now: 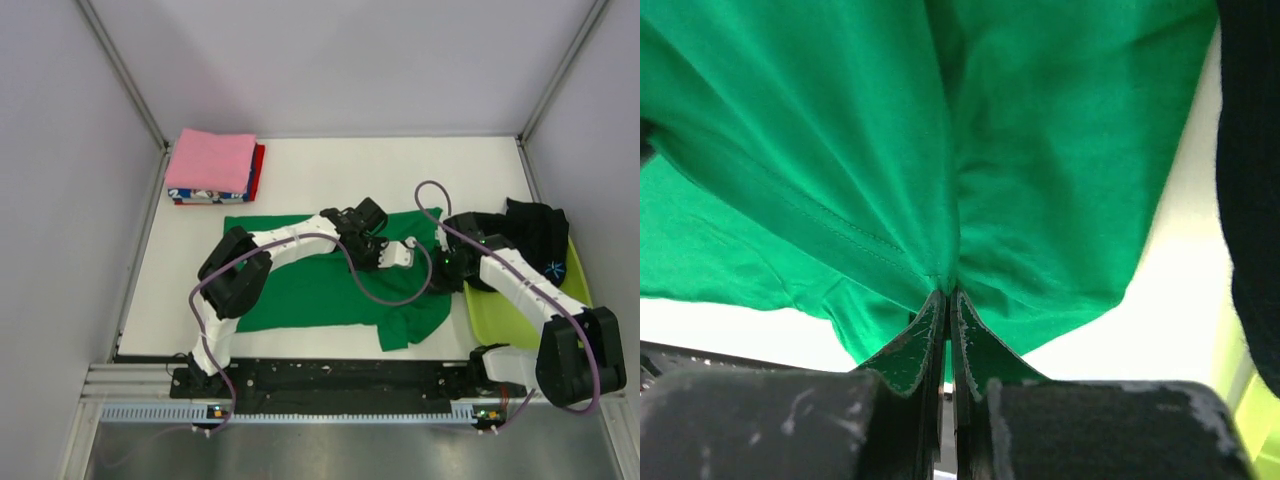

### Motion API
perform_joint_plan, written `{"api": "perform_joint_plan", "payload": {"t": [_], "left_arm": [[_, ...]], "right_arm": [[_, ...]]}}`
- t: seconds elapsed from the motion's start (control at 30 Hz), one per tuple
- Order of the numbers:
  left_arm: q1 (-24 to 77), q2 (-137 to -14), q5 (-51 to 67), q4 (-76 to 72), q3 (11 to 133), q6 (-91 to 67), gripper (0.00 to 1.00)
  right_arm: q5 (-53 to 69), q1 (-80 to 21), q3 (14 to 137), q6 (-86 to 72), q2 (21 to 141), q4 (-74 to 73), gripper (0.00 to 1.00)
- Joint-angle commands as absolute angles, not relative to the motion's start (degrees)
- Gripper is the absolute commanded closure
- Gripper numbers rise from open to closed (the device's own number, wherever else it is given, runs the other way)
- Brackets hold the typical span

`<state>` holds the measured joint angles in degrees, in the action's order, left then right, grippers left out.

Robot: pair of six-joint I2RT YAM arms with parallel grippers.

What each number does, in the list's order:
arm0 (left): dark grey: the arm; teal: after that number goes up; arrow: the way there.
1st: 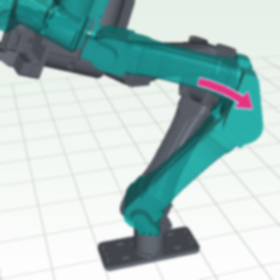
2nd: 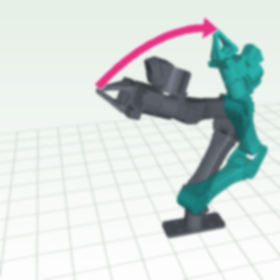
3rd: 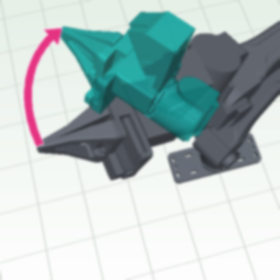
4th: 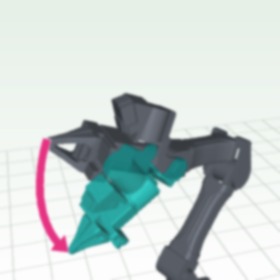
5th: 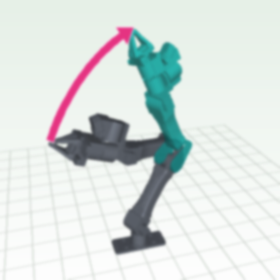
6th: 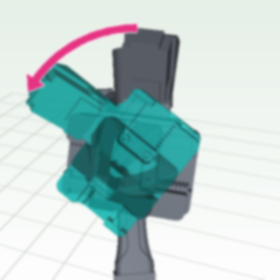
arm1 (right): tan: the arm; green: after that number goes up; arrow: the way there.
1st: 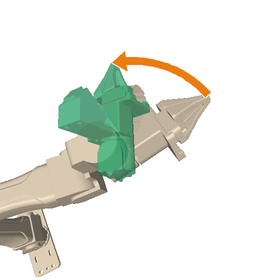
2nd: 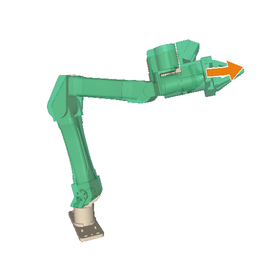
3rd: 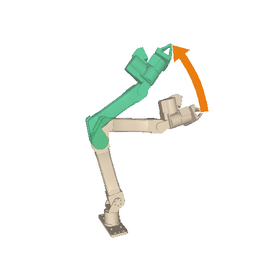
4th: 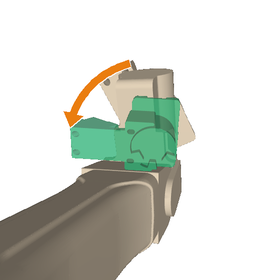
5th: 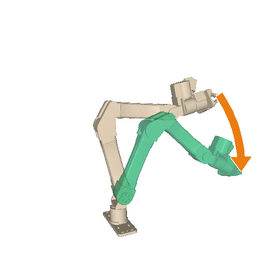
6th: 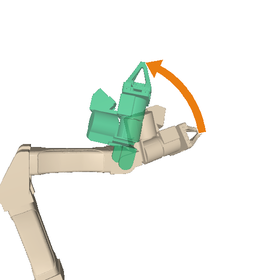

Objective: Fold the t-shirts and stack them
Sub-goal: Fold the flattened tshirt in 1/3 of the way

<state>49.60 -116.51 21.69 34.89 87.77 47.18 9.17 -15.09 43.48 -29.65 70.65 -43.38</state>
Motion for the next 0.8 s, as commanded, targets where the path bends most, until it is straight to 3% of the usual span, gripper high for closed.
{"api": "perform_joint_plan", "payload": {"t": [0.0,0.2,0.23,0.3,0.33,0.4,0.5,0.63,0.77], "left_arm": [[48.87,-112.85,24.26,36.91,88.68,49.65,1.0],[48.87,-114.25,27.07,40.6,89.12,52.12,1.0],[48.87,-114.52,27.51,41.21,89.3,52.38,0.96],[48.87,-114.7,28.38,42.97,89.82,53.26,0.77],[48.87,-114.52,28.91,44.11,90.26,53.78,0.67],[48.87,-114.08,30.31,47.1,91.57,54.93,0.58],[48.26,-112.68,30.94,50.62,93.69,55.55,0.56],[44.05,-110.92,26.65,47.29,93.52,49.59,0.55],[37.72,-110.31,22.24,45.53,92.21,42.73,0.56]], "right_arm": [[6.86,-15.64,42.1,-30.41,69.43,-45.26,1.0],[7.3,-15.64,42.54,-29.97,71.19,-45.44,0.98],[7.21,-15.56,43.06,-29.88,70.93,-45.61,0.93],[6.94,-15.64,44.99,-28.92,70.93,-45.97,0.65],[6.42,-15.64,46.91,-28.74,70.84,-45.97,0.59],[3.62,-15.64,51.74,-28.48,71.19,-45.53,0.57],[-1.65,-15.56,59.04,-26.55,74.34,-42.38,0.64],[-6.15,-12.32,63.8,-23.82,85.05,-36.75,0.96],[-5.72,-10.9,68.36,-22.33,95.69,-32.88,1.0]]}}
